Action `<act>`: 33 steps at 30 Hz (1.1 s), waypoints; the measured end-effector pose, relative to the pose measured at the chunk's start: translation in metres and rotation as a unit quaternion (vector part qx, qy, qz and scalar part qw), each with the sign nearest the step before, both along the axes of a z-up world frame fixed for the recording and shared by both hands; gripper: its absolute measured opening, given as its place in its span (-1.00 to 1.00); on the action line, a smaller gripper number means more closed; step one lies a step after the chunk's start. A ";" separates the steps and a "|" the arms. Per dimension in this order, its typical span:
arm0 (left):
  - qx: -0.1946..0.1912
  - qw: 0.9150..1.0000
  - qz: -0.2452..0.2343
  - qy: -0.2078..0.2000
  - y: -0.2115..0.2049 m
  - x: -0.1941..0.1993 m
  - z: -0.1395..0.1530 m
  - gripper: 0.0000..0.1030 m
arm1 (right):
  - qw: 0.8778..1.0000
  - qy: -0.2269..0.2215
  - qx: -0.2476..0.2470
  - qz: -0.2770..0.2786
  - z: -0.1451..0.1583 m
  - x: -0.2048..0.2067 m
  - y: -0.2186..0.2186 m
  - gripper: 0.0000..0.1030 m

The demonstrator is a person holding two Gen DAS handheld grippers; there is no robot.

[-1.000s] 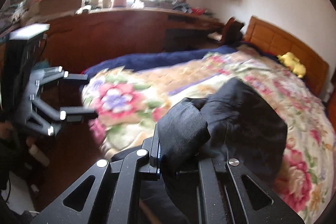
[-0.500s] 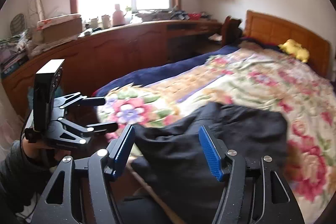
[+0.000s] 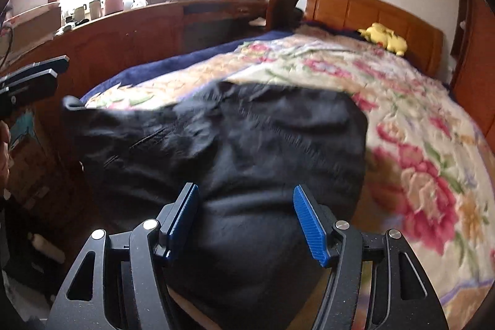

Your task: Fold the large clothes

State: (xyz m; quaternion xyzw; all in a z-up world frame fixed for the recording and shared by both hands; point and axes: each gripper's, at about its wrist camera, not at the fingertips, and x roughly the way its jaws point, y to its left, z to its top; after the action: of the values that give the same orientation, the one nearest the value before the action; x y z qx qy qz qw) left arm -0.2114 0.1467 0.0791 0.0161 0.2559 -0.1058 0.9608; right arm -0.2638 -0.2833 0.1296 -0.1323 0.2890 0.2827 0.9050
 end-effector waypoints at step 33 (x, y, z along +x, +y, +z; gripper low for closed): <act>-0.035 0.998 0.005 0.061 0.036 -0.030 -0.082 0.69 | 0.998 -0.033 -0.004 -0.047 0.028 0.040 -0.060 0.33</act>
State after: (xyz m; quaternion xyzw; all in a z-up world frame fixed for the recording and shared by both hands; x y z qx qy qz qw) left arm -0.2417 0.1824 -0.0027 -0.0256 0.3099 -0.1104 0.9440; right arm -0.2236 -0.3437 0.1575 -0.1316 0.2658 0.2338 0.9259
